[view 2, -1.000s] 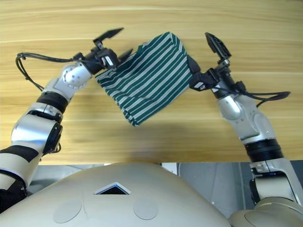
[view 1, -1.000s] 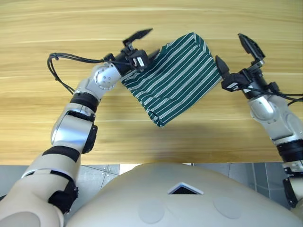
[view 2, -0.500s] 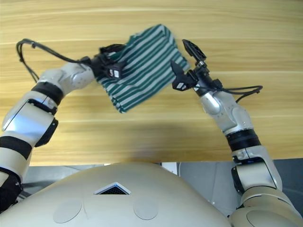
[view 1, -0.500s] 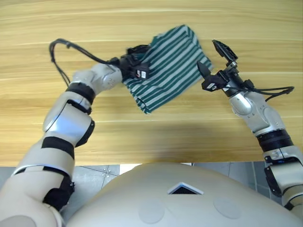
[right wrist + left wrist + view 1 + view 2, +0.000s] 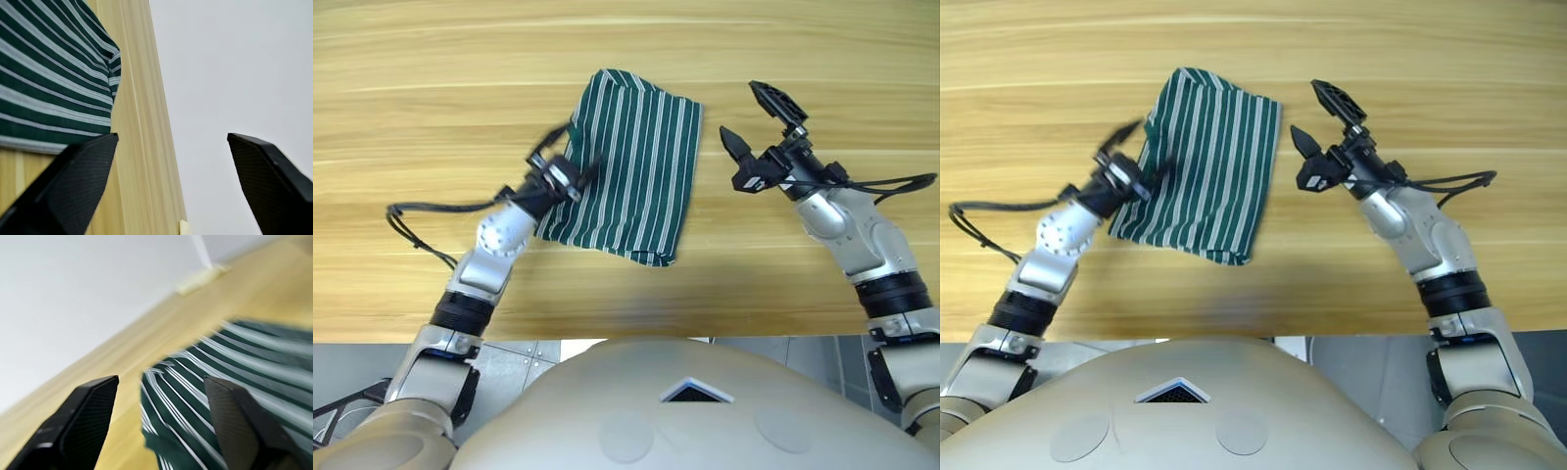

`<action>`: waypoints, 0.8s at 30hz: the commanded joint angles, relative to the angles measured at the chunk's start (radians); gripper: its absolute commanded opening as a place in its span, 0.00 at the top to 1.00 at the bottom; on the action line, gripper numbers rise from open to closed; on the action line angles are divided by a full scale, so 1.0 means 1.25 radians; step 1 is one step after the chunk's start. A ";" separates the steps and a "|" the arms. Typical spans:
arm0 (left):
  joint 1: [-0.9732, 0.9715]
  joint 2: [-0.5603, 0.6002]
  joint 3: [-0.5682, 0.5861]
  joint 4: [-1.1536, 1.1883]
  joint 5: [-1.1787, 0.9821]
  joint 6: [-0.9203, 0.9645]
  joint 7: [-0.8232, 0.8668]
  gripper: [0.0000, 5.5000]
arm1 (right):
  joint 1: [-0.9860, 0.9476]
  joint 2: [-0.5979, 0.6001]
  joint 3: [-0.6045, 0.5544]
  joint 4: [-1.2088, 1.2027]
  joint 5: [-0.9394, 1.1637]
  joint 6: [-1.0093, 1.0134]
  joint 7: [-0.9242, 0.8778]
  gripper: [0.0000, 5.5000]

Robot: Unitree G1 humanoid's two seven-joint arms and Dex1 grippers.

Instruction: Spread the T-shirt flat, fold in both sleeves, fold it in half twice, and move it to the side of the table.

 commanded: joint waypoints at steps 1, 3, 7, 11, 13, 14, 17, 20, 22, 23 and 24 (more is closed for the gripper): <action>0.010 -0.042 0.072 -0.077 -0.086 0.070 -0.003 0.41 | 0.025 0.012 0.016 -0.037 -0.004 -0.003 0.035 0.25; 0.013 -0.046 0.119 -0.106 -0.122 0.080 -0.013 0.41 | 0.061 0.017 0.042 -0.101 -0.022 -0.001 0.073 0.25; 0.002 -0.038 0.210 -0.092 -0.135 0.059 -0.012 0.41 | 0.122 0.055 0.123 -0.182 -0.039 -0.003 0.144 0.25; -0.086 -0.037 0.250 0.081 -0.004 0.010 0.088 0.41 | 0.148 0.097 0.211 -0.149 -0.113 0.010 0.176 0.25; -0.119 -0.049 0.247 0.146 0.031 -0.022 0.110 0.41 | 0.159 0.087 0.216 -0.141 -0.122 0.014 0.184 0.25; -0.135 -0.058 0.243 0.179 0.045 -0.037 0.119 0.41 | 0.161 0.076 0.209 -0.132 -0.131 0.023 0.184 0.25; -0.157 -0.077 0.219 0.235 0.079 -0.078 0.120 0.41 | 0.166 0.046 0.178 -0.106 -0.128 0.045 0.181 0.25; -0.163 -0.083 0.208 0.249 0.097 -0.111 0.109 0.41 | 0.190 -0.020 0.132 -0.094 -0.121 0.048 0.183 0.25; -0.172 -0.082 0.213 0.263 0.101 -0.125 0.110 0.41 | 0.226 -0.104 0.084 -0.121 -0.112 0.035 0.207 0.25; -0.176 -0.085 0.212 0.270 0.105 -0.130 0.113 0.41 | 0.241 -0.146 0.055 -0.135 -0.102 0.031 0.220 0.25; -0.178 -0.088 0.210 0.275 0.108 -0.134 0.115 0.41 | 0.252 -0.175 0.033 -0.141 -0.095 0.030 0.227 0.25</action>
